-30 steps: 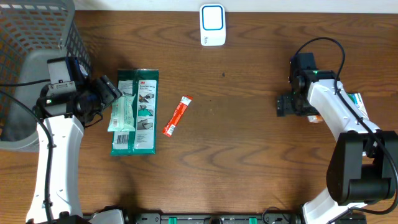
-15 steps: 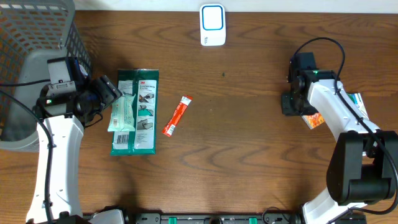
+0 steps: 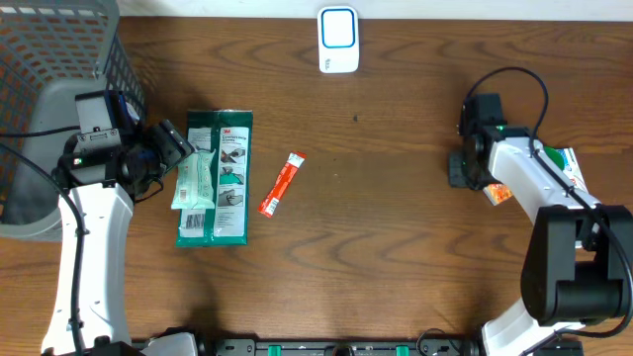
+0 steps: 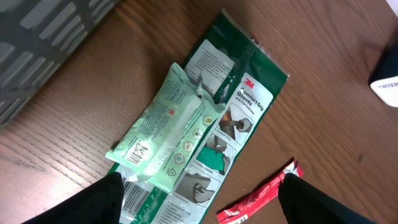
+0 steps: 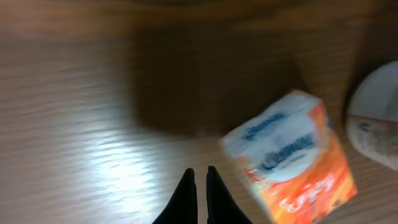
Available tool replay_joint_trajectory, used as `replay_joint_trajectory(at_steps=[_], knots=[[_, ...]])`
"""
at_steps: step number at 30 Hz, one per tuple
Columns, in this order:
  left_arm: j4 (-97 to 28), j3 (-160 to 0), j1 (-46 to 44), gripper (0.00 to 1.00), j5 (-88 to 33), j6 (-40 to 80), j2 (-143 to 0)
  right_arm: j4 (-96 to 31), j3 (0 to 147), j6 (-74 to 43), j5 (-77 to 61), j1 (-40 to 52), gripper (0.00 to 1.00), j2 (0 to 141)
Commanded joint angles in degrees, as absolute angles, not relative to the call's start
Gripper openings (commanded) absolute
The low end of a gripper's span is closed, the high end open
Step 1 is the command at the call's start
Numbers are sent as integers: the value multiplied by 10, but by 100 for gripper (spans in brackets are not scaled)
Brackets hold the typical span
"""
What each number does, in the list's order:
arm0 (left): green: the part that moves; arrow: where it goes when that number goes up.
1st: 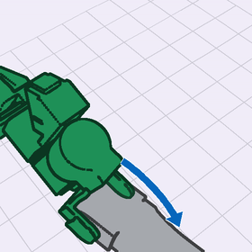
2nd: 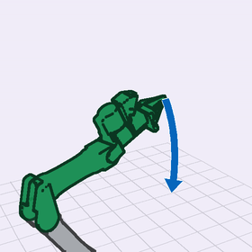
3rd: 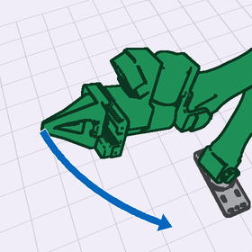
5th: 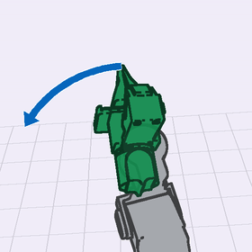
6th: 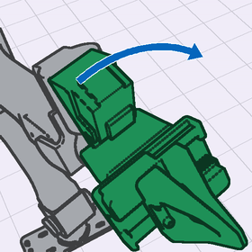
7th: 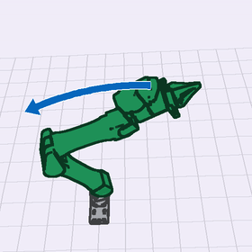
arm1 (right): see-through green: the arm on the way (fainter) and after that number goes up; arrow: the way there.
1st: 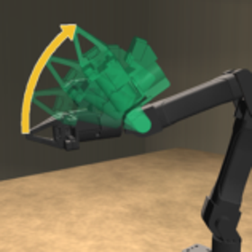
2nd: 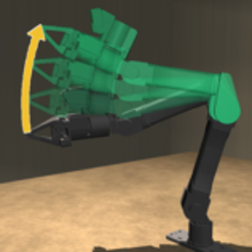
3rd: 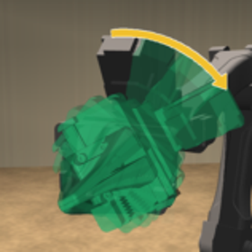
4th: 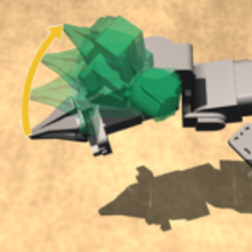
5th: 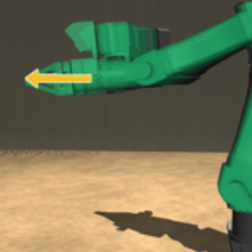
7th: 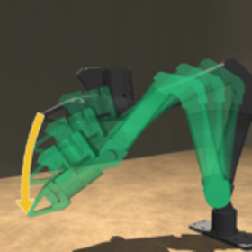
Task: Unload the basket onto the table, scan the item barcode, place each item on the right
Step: 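Move the right gripper left toward the red-and-white strip packet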
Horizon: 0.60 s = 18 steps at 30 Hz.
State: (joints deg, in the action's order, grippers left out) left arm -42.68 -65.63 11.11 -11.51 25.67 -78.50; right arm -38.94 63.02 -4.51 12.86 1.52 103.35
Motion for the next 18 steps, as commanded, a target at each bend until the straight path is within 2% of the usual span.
replay_joint_trajectory(at_steps=[1, 5, 8, 10, 11, 13, 14, 18], knots=[[-428, -666, 113, 81, -113, 255, -782, -359, 598, -40, 182, -11, 5, 1033], [-428, -666, 113, 81, -113, 255, -782, -345, 586, -43, 181, -43, 8, 1032], [-428, -666, 113, 82, -113, 255, -782, -349, 588, -60, 152, -57, 20, 1032], [-428, -666, 113, 81, -113, 255, -782, -348, 591, -60, 79, -58, 26, 1031], [-428, -666, 113, 82, -113, 255, -782, -345, 592, -60, 38, -58, 34, 1031], [-428, -666, 113, 81, -113, 255, -782, -334, 593, -59, -62, -56, 58, 1031], [-427, -666, 113, 82, -114, 256, -782, -326, 593, -59, -114, -55, 66, 1031], [-426, -666, 113, 82, -114, 257, -782, -303, 593, -60, -273, -49, 84, 1031]])
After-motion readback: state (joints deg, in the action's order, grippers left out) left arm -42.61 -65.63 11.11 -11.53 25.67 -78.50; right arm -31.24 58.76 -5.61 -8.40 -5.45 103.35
